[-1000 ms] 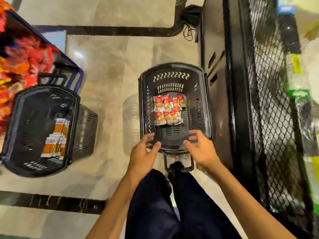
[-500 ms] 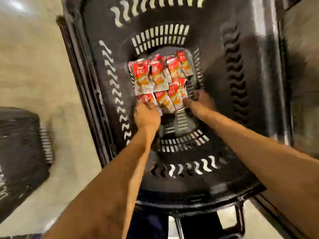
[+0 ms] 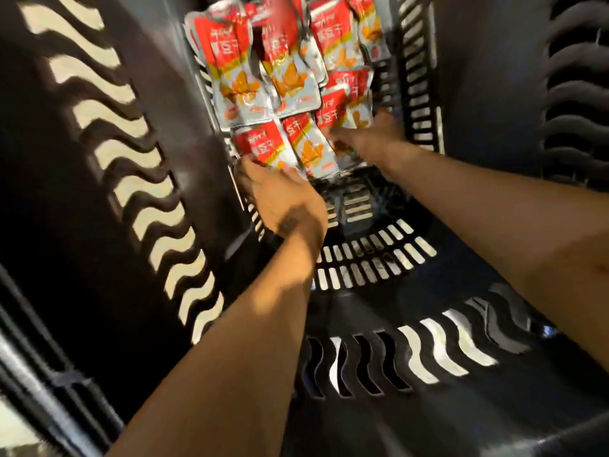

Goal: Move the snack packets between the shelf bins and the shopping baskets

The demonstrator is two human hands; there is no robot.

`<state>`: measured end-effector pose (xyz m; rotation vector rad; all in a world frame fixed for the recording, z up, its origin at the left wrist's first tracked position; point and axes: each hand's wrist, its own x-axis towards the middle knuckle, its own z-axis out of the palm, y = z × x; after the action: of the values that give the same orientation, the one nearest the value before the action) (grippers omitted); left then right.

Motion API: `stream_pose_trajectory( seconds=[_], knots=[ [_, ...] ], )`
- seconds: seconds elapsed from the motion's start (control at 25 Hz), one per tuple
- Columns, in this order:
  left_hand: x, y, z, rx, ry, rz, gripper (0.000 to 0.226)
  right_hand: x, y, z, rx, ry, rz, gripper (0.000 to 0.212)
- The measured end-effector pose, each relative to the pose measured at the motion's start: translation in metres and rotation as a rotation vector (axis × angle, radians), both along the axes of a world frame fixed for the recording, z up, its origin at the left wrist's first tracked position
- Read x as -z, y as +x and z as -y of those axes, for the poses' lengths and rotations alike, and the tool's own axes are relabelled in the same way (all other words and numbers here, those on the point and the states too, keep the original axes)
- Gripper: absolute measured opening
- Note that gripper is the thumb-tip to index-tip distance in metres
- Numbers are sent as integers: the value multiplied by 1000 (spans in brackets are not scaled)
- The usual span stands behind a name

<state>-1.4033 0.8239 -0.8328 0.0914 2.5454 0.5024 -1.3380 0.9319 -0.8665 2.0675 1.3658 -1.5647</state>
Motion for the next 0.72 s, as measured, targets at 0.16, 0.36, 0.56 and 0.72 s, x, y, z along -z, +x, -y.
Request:
stream_pose_trajectory(
  seconds=[0.16,0.36,0.56,0.72],
  knots=[
    [2,1,0,75,-44,45,56,7,4,-4,30,-29,-66,107],
    [3,-14,-6,-91,-62,252,65,3,4,-5,75,-76,-79,84],
    [2,-11,-14,-147,-65,250,79,3,11,-7,98,-127,-101,73],
    [9,-10,-16,-73,-89,254,87,4,18,-15,103,-153,-92,66]
  ],
)
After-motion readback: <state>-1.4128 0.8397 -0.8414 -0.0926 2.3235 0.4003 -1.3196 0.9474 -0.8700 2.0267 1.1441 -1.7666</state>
